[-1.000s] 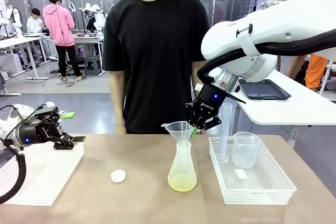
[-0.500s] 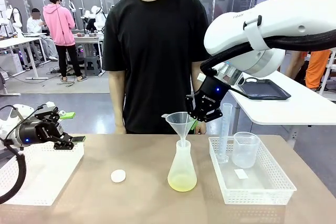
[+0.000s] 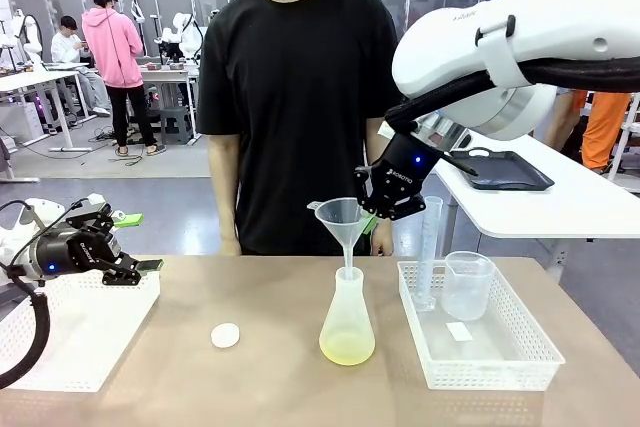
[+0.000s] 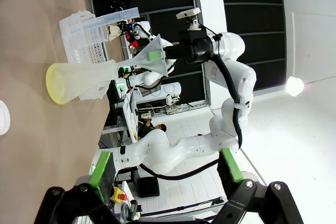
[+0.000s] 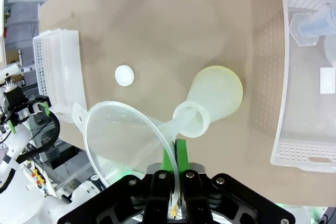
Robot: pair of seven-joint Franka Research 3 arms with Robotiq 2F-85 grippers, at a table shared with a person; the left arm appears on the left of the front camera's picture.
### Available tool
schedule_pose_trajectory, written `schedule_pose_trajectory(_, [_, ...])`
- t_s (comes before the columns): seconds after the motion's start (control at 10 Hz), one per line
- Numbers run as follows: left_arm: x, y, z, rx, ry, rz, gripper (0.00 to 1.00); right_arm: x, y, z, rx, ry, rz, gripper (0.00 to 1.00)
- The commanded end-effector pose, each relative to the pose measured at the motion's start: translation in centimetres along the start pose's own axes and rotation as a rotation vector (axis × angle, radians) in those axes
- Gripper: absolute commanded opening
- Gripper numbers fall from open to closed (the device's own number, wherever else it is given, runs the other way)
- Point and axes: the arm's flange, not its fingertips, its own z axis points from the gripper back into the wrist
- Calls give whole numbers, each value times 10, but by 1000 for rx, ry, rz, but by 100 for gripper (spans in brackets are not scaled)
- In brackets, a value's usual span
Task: Prepare the solutions needed for the experiment.
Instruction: Once the solution is in the Big flask , pick up the Plastic Funnel and place it back into the right Organizing basket.
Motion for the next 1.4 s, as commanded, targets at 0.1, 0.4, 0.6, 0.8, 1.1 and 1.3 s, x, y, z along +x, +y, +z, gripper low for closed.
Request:
schedule_pose_trajectory(0.1, [1, -1, -1, -9, -10, -6, 100, -13, 2, 14, 11, -72, 43, 0])
schedule_pose_trajectory(0.4, [1, -1, -1, -9, -10, -6, 100, -19, 8, 31, 24, -89, 67, 0])
schedule_pose_trajectory(0.6, [1, -1, -1, -9, -10, -6, 100, -19, 6, 34, 29, -76, 64, 0])
schedule_pose_trajectory(0.8, [1, -1, -1, -9, -10, -6, 100, -27, -11, 40, 48, -73, 82, 0])
schedule_pose_trajectory(1.1, [1, -1, -1, -9, -10, -6, 100, -53, -70, 58, 88, -88, 44, 0])
schedule_pose_trajectory(1.3, [1, -1, -1, -9, -10, -6, 100, -65, -118, 71, 99, -145, -7, 0])
